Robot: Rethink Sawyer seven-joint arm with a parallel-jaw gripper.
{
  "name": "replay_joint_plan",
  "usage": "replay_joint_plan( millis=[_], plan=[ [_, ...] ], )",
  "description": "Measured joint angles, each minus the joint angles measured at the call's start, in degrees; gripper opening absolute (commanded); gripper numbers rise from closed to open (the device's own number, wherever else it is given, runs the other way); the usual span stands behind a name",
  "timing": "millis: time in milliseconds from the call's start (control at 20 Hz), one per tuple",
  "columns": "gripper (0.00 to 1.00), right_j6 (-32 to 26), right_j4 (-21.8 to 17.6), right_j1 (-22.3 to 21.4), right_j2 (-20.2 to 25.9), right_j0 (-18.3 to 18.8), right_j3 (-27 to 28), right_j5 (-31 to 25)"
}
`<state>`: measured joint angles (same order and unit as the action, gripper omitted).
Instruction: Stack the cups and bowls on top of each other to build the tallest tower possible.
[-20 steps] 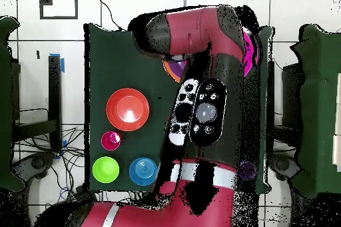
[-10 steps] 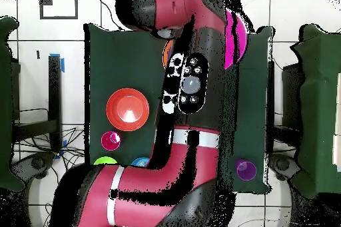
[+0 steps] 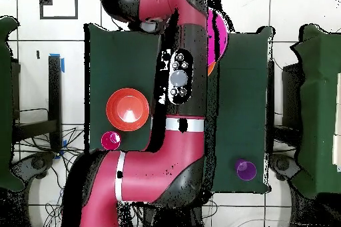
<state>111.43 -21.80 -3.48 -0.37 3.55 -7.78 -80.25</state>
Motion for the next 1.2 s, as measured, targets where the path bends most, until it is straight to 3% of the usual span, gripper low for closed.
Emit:
replay_joint_plan(
  millis=[700, 1050, 1200],
  plan=[
    [0.00, -2.57, -0.95, 0.56, 9.49, 0.22, 3.75, -11.45],
    [0.00, -5.47, -6.26, -0.19, 13.07, 0.28, 4.81, -13.00],
    [0.00, -8.72, -11.30, -1.25, 15.90, 0.48, 4.98, -13.00]
  ],
)
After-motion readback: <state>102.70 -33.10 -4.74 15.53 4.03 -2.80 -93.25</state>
